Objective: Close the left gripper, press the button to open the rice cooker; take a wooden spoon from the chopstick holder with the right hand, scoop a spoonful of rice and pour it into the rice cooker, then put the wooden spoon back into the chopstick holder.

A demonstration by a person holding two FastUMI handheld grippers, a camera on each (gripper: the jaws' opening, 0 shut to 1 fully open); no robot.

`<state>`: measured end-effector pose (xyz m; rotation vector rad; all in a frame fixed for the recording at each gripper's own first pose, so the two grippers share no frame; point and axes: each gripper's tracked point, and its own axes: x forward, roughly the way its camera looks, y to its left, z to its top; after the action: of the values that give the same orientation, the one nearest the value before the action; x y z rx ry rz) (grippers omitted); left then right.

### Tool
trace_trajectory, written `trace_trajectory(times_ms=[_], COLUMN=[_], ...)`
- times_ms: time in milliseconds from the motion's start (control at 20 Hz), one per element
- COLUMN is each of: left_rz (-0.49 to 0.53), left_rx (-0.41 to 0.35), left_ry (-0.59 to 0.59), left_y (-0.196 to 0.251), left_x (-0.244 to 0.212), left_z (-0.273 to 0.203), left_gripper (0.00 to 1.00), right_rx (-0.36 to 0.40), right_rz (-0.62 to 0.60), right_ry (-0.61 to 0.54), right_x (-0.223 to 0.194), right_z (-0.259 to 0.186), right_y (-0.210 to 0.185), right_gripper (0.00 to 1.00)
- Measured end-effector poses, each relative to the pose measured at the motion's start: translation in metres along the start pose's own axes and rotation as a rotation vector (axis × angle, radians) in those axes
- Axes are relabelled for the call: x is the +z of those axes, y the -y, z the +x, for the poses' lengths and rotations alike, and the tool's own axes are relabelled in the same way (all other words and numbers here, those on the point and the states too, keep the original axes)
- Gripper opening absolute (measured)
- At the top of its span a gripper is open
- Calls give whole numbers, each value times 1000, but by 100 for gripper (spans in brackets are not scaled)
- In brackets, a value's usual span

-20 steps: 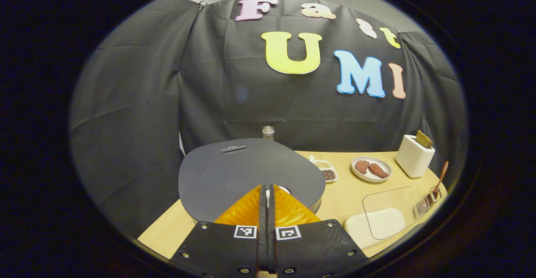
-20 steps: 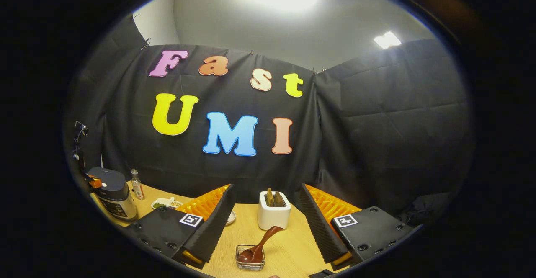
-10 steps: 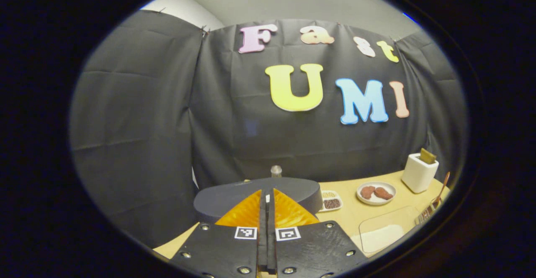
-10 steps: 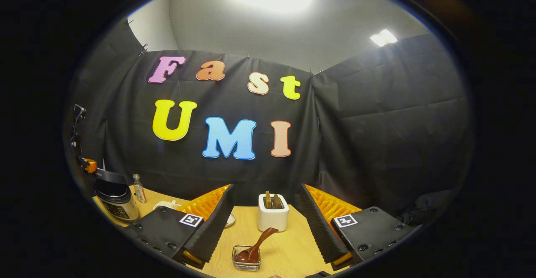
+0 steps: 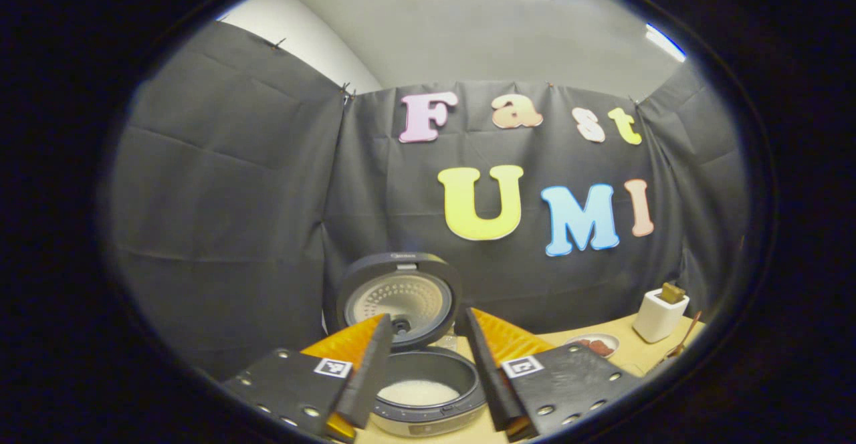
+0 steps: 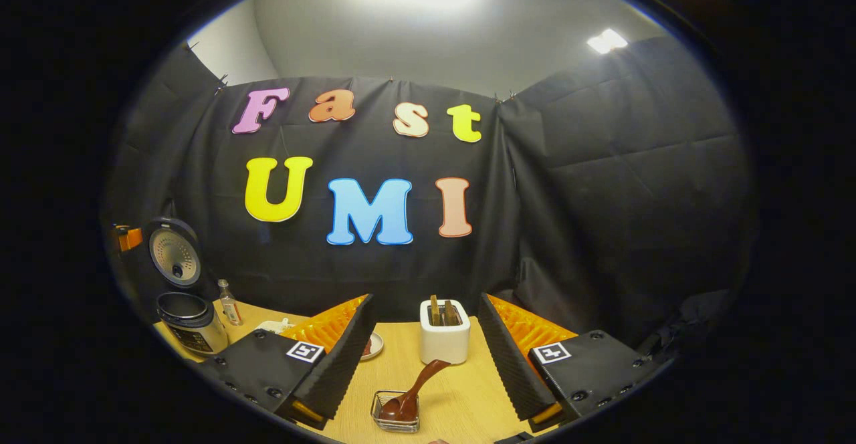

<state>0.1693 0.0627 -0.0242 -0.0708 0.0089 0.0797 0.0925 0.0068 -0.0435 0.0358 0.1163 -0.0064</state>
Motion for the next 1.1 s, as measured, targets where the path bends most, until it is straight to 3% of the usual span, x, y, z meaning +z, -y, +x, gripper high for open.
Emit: trace_trajectory(times_ms=[50, 150, 550, 600, 1050, 1100], left_rz=[5, 19, 79, 85, 136, 141], left_rx=[6, 17, 60, 71, 144, 150], left_ry=[8, 19, 21, 18, -16, -21], left_y=[-1, -4, -22, -27, -53, -55], left_x=[3, 11, 22, 21, 16, 15], left_z=[-7, -24, -72, -77, -111, -112], left_gripper=[82, 84, 82, 82, 82, 83], right_rx=[4, 14, 59, 67, 65, 63], right_rz=[10, 41, 127, 136, 224, 241], right_ry=[-19, -67, -263, -289, -528, -548], right_x=[-6, -20, -83, -91, -176, -185], right_z=[5, 16, 57, 61, 81, 84], right_y=[1, 1, -2, -2, -7, -8], right_gripper=[98, 98, 94, 97, 98, 93])
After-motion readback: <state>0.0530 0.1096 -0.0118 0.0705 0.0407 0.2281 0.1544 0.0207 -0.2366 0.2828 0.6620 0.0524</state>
